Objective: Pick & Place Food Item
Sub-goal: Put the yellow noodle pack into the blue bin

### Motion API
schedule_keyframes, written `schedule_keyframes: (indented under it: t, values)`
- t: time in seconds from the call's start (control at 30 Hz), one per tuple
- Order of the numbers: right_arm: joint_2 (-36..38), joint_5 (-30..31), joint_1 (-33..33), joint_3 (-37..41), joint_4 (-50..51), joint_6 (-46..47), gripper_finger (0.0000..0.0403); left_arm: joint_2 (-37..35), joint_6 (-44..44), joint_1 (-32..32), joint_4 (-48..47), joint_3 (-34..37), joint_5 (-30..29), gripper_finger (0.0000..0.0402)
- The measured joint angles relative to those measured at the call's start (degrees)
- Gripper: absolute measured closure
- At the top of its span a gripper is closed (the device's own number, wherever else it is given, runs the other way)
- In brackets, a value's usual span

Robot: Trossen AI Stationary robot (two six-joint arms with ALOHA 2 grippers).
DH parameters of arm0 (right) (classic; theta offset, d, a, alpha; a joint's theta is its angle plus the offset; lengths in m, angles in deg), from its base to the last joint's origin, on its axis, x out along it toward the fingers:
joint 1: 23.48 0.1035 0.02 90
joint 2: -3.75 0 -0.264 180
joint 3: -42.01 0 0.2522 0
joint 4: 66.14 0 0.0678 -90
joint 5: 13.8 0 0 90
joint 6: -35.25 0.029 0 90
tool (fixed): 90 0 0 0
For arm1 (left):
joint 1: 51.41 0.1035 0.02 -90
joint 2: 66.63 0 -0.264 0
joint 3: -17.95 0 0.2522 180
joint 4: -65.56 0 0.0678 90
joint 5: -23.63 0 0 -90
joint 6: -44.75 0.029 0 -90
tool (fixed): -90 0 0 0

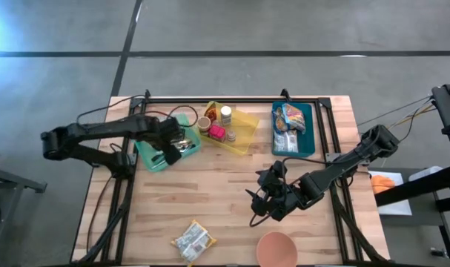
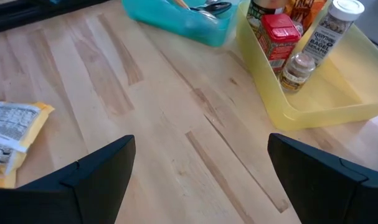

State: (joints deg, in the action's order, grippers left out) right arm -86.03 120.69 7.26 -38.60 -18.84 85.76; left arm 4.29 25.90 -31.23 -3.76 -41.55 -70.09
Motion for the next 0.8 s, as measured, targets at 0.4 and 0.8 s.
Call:
schedule_keyframes:
  t: [0.4, 0.8]
  values:
    - [-1.4, -7.8, -0.8, 0.4, -6.2, 9.6, 0.0038, -10.2, -11.7, -23.5, 4.8, 0.0, 4.9, 0.0215]
    - [-13.7, -20.1, -3.2, -3.6, -22.3, 6.7, 0.0038, -9.4, -17.7, -52.4, 12.8, 0.6, -2.2, 0.0215]
